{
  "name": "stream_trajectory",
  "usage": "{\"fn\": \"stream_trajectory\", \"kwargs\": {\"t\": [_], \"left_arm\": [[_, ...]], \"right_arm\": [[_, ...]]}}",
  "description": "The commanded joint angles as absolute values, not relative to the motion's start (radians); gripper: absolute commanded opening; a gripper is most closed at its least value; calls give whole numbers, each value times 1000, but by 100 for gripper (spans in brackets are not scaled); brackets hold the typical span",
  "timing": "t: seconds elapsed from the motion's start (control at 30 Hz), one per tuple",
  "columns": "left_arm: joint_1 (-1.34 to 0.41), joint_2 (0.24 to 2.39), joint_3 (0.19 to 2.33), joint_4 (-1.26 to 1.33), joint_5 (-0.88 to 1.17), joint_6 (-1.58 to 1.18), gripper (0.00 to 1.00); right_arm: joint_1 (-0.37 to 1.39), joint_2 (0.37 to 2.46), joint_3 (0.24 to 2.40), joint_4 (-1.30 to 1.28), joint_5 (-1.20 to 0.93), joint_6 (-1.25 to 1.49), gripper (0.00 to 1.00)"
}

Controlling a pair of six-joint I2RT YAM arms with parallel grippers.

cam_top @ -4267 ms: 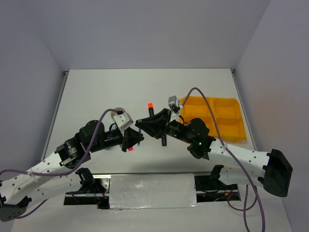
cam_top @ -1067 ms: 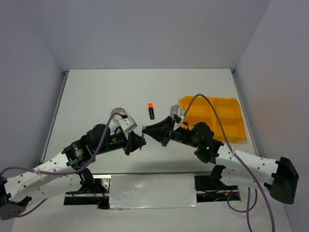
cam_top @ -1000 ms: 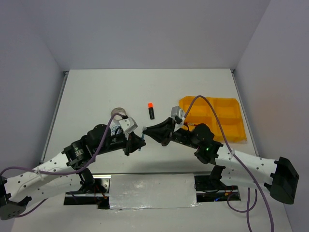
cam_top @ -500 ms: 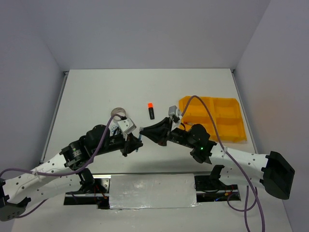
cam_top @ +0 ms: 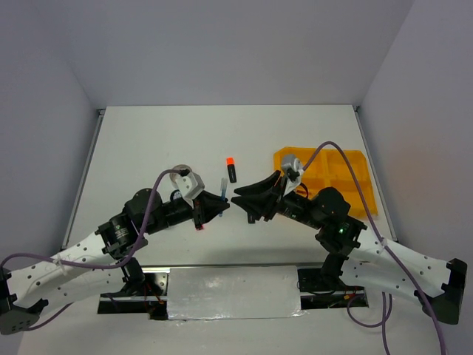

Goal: Sort the stationery into containers
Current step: Close the pen cap on the pen, then place the pen in the storage box.

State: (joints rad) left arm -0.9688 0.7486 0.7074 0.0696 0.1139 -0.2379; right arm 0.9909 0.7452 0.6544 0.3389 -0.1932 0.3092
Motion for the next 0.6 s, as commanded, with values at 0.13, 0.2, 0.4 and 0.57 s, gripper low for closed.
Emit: {"fn": "stream_trajectory", "kwargs": {"t": [0.13,0.2,0.4,0.57], "left_arm": [[-966,767,749,146,121,-235,0],[-966,770,749,149,130,-233,0],[-966,765,752,152,146,-236,0],[-968,770,759,153,160,-241,0]], "right_arm": [[997,759,670,344,-183,321,46],[997,781,681,342,-189,318,46],[997,853,724,348,-184,311,47],[999,906,721,388,-169,322,43]]}}
